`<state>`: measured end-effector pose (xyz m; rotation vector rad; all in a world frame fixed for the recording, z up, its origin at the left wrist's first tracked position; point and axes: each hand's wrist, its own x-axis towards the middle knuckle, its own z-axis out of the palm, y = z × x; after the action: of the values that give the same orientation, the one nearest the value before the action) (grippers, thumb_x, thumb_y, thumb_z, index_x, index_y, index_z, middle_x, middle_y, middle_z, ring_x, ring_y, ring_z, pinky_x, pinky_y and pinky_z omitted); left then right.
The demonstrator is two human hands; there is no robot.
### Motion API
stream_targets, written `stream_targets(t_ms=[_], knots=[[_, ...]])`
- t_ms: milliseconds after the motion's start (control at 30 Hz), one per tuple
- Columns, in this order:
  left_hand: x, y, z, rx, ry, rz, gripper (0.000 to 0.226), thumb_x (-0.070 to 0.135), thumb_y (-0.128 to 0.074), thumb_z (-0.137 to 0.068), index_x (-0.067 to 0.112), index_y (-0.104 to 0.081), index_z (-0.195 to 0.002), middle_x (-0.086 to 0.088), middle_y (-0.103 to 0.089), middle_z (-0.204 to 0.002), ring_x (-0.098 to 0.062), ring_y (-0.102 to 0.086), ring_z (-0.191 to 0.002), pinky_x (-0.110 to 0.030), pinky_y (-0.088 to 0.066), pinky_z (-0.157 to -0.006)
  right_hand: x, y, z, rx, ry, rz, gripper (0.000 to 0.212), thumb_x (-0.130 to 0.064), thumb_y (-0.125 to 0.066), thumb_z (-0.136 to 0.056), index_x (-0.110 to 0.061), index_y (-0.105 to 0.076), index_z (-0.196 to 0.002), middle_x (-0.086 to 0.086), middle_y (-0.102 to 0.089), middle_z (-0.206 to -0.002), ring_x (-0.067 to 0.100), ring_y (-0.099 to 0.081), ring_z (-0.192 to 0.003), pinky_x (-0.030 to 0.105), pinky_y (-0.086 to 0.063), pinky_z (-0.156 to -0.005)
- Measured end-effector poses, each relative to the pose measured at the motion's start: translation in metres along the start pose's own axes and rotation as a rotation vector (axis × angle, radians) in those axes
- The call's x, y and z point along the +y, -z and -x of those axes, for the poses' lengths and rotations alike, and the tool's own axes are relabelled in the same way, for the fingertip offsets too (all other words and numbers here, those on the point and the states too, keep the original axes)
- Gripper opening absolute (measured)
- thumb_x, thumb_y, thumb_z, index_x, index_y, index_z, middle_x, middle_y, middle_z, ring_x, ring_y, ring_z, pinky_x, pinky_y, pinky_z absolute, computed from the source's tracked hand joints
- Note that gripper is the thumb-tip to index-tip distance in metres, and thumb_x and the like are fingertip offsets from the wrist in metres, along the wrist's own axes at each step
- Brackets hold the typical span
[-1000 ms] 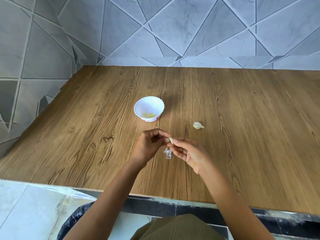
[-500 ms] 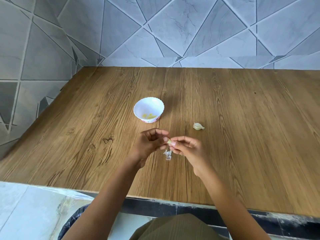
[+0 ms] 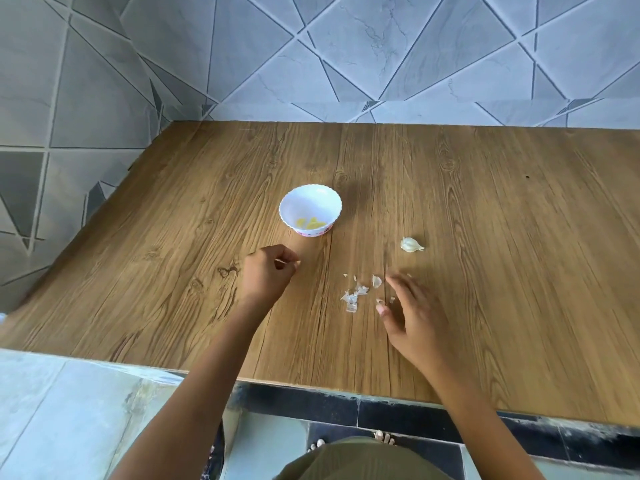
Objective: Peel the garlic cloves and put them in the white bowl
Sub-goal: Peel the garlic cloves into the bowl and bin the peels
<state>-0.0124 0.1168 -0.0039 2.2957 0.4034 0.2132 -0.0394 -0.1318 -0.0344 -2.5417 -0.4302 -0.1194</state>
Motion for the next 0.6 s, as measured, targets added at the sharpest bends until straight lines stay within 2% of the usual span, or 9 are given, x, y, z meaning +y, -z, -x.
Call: stream_targets(t_ms=[100, 233, 300, 400, 467, 533, 600], knots=[[-0.005, 0.002, 0.001, 0.004, -0.031, -0.156, 0.010, 0.010, -0.067, -0.079, 0.020, -0.069, -0.082, 0.007, -0.066, -0.079, -0.005, -0.054, -0.064, -0.020, -0.038, -0.054, -0.001, -0.004, 0.001, 0.002, 0.022, 0.026, 0.050, -0.027, -0.057, -0.092, -0.009, -0.044, -0.137, 0.008, -0.042, -0.145, 0.023, -0.033, -0.137, 0.039, -0.021, -0.115], [0.003, 0.002, 0.005, -0.026, -0.150, -0.355, 0.017, 0.009, -0.060, -0.081, 0.020, -0.068, -0.091, 0.007, -0.066, -0.098, -0.017, -0.059, -0.085, -0.025, -0.043, -0.058, 0.000, -0.006, 0.000, -0.007, 0.010, 0.021, 0.052, -0.031, -0.055, -0.093, -0.012, -0.041, -0.139, 0.004, -0.040, -0.146, 0.020, -0.028, -0.139, 0.037, -0.019, -0.116], [0.015, -0.004, 0.010, -0.057, -0.255, -0.322, 0.020, 0.007, -0.058, -0.082, 0.018, -0.069, -0.094, 0.003, -0.067, -0.099, -0.021, -0.058, -0.094, -0.031, -0.049, -0.063, 0.000, -0.006, 0.001, -0.017, 0.004, -0.002, 0.053, -0.032, -0.054, -0.093, -0.012, -0.040, -0.140, 0.004, -0.039, -0.147, 0.019, -0.027, -0.140, 0.037, -0.019, -0.117], [0.036, -0.022, 0.015, -0.199, -0.460, -0.250, 0.032, -0.002, -0.053, -0.082, 0.013, -0.070, -0.104, -0.002, -0.069, -0.108, -0.020, -0.061, -0.099, -0.026, -0.048, -0.077, -0.003, -0.003, 0.001, -0.021, -0.034, -0.087, 0.053, -0.032, -0.054, -0.093, -0.013, -0.039, -0.140, 0.002, -0.040, -0.146, 0.017, -0.029, -0.139, 0.040, -0.024, -0.115], [0.050, -0.034, 0.012, -0.355, -0.588, -0.295, 0.046, -0.010, -0.048, -0.079, 0.012, -0.066, -0.116, -0.003, -0.064, -0.120, -0.021, -0.059, -0.108, -0.030, -0.049, -0.083, -0.005, -0.001, 0.003, 0.004, -0.066, -0.147, 0.053, -0.031, -0.055, -0.093, -0.014, -0.039, -0.140, 0.001, -0.041, -0.145, 0.015, -0.032, -0.137, 0.039, -0.029, -0.113], [0.059, -0.043, 0.008, -0.475, -0.649, -0.400, 0.053, -0.011, -0.048, -0.079, 0.016, -0.060, -0.124, 0.000, -0.059, -0.128, -0.021, -0.056, -0.112, -0.035, -0.052, -0.081, -0.008, 0.002, 0.006, 0.034, -0.099, -0.202, 0.053, -0.029, -0.056, -0.092, -0.014, -0.040, -0.140, 0.000, -0.043, -0.143, 0.013, -0.035, -0.134, 0.037, -0.033, -0.110], [0.060, -0.047, 0.005, -0.542, -0.687, -0.472, 0.052, -0.008, -0.052, -0.080, 0.019, -0.060, -0.124, 0.002, -0.059, -0.126, -0.020, -0.056, -0.111, -0.030, -0.049, -0.073, -0.010, 0.004, 0.011, 0.056, -0.141, -0.244, 0.053, -0.029, -0.055, -0.092, -0.017, -0.038, -0.141, -0.003, -0.042, -0.143, 0.009, -0.037, -0.131, 0.034, -0.036, -0.107]])
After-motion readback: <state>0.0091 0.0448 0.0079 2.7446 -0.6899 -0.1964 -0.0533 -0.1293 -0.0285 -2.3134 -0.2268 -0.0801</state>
